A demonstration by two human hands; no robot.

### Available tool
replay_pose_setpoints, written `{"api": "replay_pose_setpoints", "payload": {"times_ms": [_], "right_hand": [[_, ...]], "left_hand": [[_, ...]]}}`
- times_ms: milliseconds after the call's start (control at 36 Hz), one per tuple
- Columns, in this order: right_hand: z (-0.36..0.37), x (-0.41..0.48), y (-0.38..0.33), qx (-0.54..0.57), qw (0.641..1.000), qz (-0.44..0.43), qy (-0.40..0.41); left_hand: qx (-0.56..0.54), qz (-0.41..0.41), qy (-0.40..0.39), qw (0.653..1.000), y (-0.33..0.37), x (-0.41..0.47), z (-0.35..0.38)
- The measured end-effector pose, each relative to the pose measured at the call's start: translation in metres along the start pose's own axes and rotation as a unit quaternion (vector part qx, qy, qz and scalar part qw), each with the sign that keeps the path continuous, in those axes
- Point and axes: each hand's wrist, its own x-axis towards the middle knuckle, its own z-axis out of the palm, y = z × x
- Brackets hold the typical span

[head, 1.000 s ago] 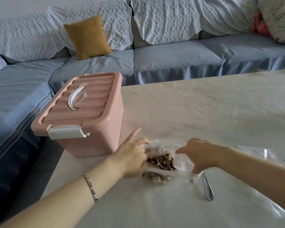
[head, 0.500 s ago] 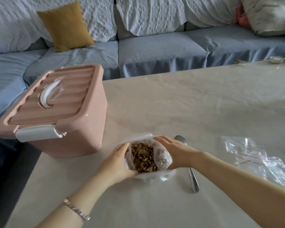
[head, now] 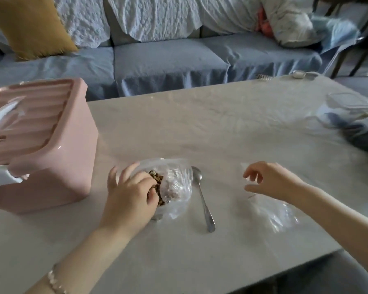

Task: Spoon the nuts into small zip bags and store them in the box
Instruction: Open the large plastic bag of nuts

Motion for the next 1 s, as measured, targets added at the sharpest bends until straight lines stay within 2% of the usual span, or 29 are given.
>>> {"api": "replay_pose_setpoints", "payload": {"times_ms": [83,167,250,389,472,528,556,611,639,667,722,778,861,1000], "right_hand": [[0.005,-0.02,0.031,-0.069,0.989,0.069,-0.108],[0.016,-0.031,0.042,-0.112,0.983,0.047,-0.14],[0.019,-0.031,0.041,-0.125,0.984,0.038,-0.125],[0.022,-0.023,0.037,-0.058,0.996,0.016,-0.072],[0.011,-0.027,0.016,-0.032,0.999,-0.016,-0.026],[0.0,-0.034,-0.01,0.017,1.0,-0.018,0.006],[-0.004,-0.036,-0.024,0.067,0.997,-0.028,0.025],[-0.008,-0.039,-0.054,0.2,0.977,-0.052,0.057],[-0.007,-0.04,-0.067,0.256,0.963,-0.063,0.064],[-0.005,-0.04,-0.081,0.295,0.95,-0.074,0.065],[0.001,-0.039,-0.106,0.342,0.932,-0.101,0.063],[0.007,-0.037,-0.125,0.363,0.922,-0.122,0.06],[0.012,-0.031,-0.142,0.368,0.92,-0.122,0.052],[0.005,-0.021,-0.161,0.405,0.908,-0.105,0.024]], "left_hand": [[-0.102,0.018,-0.007,0.995,0.014,0.0,-0.002],[-0.161,0.001,-0.05,0.986,0.027,-0.005,0.0],[-0.164,-0.04,-0.09,0.982,0.032,-0.014,0.001],[-0.138,-0.068,-0.118,0.981,0.036,-0.025,-0.005],[-0.181,-0.108,-0.135,0.968,0.04,-0.025,-0.012],[-0.278,-0.16,-0.14,0.937,0.045,-0.022,-0.015],[-0.342,-0.193,-0.152,0.907,0.049,-0.019,-0.017],[-0.457,-0.249,-0.191,0.832,0.059,-0.013,-0.019],[-0.489,-0.26,-0.208,0.806,0.062,-0.011,-0.019],[-0.502,-0.259,-0.217,0.796,0.066,-0.008,-0.018],[-0.492,-0.239,-0.212,0.81,0.069,-0.004,-0.02],[-0.481,-0.219,-0.153,0.835,0.067,-0.002,-0.022],[-0.458,-0.23,-0.094,0.854,0.056,-0.006,-0.028],[-0.367,-0.21,-0.115,0.899,0.036,-0.015,-0.033]]}}
